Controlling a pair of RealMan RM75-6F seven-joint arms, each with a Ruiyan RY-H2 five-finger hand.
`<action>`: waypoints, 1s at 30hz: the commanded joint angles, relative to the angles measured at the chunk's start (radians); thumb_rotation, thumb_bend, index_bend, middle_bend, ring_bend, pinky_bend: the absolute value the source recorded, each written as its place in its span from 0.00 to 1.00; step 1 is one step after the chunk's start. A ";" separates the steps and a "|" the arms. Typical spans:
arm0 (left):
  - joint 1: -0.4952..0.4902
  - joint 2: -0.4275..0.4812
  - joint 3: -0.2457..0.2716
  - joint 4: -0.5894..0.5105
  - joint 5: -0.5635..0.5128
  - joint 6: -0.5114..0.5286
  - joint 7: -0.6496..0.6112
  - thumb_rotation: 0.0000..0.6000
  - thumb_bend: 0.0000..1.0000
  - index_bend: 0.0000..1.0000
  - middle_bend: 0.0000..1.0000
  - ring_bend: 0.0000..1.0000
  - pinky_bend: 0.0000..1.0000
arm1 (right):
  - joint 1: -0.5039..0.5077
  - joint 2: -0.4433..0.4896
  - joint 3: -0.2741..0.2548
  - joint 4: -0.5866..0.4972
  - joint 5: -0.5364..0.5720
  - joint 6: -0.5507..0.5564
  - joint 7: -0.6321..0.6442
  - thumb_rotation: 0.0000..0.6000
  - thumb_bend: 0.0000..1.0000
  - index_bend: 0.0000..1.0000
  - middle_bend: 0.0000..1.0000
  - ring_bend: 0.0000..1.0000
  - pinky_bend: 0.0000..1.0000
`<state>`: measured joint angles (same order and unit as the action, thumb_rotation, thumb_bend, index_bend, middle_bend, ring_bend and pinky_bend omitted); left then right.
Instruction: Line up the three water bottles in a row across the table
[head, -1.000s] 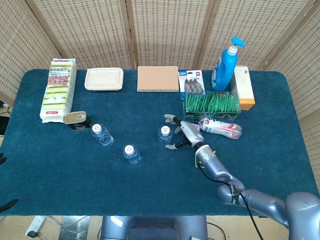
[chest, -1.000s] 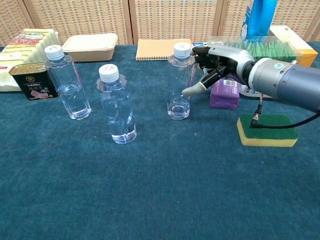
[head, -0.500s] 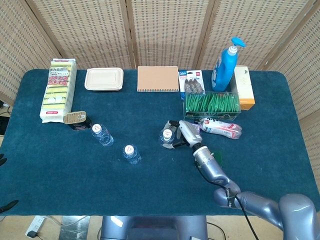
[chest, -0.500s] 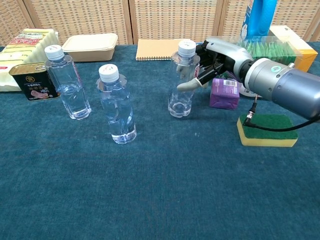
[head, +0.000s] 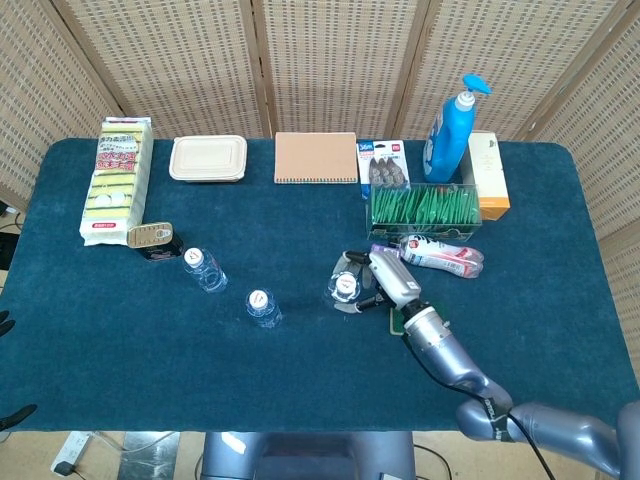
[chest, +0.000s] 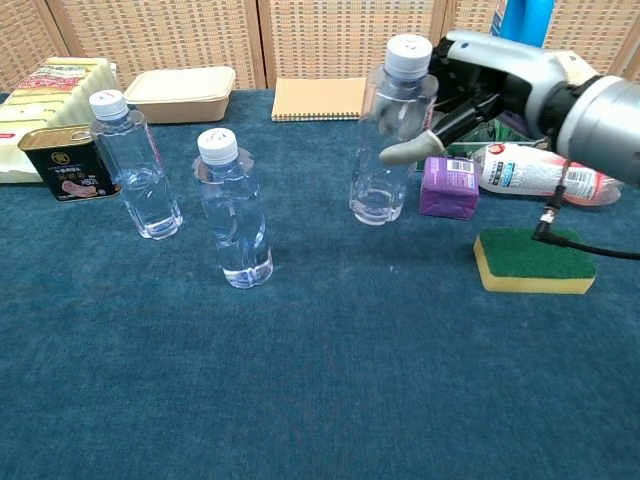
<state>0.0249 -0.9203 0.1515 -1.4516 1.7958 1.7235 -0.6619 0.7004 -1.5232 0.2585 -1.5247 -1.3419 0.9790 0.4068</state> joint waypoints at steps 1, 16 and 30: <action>0.002 -0.001 0.004 0.003 0.010 0.009 0.004 1.00 0.12 0.00 0.00 0.00 0.00 | -0.033 0.060 -0.035 -0.081 -0.016 0.019 -0.051 1.00 0.20 0.53 0.58 0.51 0.63; 0.004 -0.003 0.008 0.017 0.010 0.021 -0.013 1.00 0.12 0.00 0.00 0.00 0.00 | -0.010 -0.028 -0.052 -0.061 0.043 -0.010 -0.187 1.00 0.21 0.53 0.58 0.51 0.63; 0.000 -0.001 0.006 0.032 0.002 0.023 -0.045 1.00 0.12 0.00 0.00 0.00 0.00 | 0.034 -0.110 -0.026 -0.037 0.131 -0.049 -0.287 1.00 0.21 0.53 0.58 0.51 0.63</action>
<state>0.0250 -0.9208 0.1579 -1.4194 1.7983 1.7467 -0.7065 0.7322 -1.6294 0.2305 -1.5634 -1.2140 0.9309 0.1241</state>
